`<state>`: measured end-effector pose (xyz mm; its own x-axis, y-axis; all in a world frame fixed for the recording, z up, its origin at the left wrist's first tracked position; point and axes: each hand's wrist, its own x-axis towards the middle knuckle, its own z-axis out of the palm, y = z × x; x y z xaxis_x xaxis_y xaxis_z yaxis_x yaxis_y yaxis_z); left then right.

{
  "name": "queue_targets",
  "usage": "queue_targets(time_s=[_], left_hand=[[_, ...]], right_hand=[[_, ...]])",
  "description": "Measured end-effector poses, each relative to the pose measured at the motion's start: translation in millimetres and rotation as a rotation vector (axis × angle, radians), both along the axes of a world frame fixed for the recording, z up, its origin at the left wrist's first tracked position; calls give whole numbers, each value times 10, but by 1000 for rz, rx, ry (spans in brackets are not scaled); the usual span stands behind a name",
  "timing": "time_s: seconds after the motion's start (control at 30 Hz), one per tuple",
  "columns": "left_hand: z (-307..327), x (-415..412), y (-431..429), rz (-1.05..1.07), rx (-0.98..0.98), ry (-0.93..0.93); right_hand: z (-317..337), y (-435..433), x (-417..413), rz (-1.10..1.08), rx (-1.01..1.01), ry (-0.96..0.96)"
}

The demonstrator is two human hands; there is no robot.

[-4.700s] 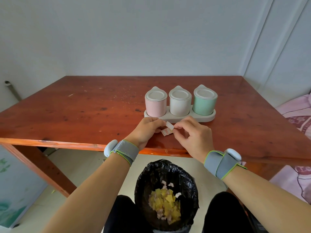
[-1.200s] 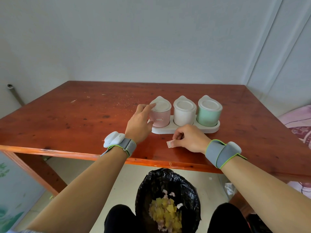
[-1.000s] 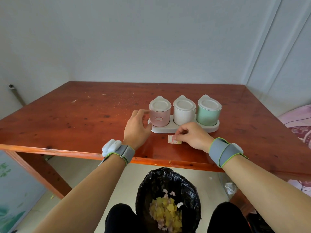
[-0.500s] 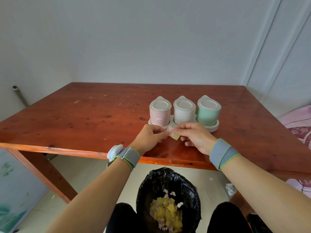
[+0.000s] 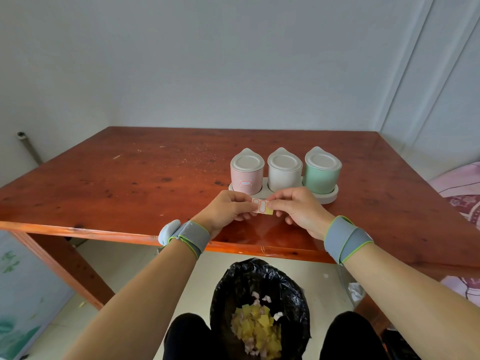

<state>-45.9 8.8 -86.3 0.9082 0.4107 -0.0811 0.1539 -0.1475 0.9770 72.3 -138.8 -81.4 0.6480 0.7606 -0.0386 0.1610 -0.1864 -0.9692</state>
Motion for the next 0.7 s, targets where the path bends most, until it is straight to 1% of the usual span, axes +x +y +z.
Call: queue_targets(time_s=[0.07,0.2,0.23,0.3,0.4,0.7], left_hand=[[10,-1,7,-33,-2,11],[-48,-8,45,-20,-49,-33],[-65,-10,61,-5,-68,-50],[-90,-15,84,11,-99,-73],[-94,-20,93,-6,-114,-76],[-115,-5,137,-32,-123,-49]], right_hand=[[-6,22,-12,-9,13,-65],[-95,50,-19,-92,63,-438],[-116,47,-23,-95,61,-510],[-140,45,-42,-70,42,-594],[-137,49,-74,-14,-6,-663],[-123,17,-89,4,-46,-700]])
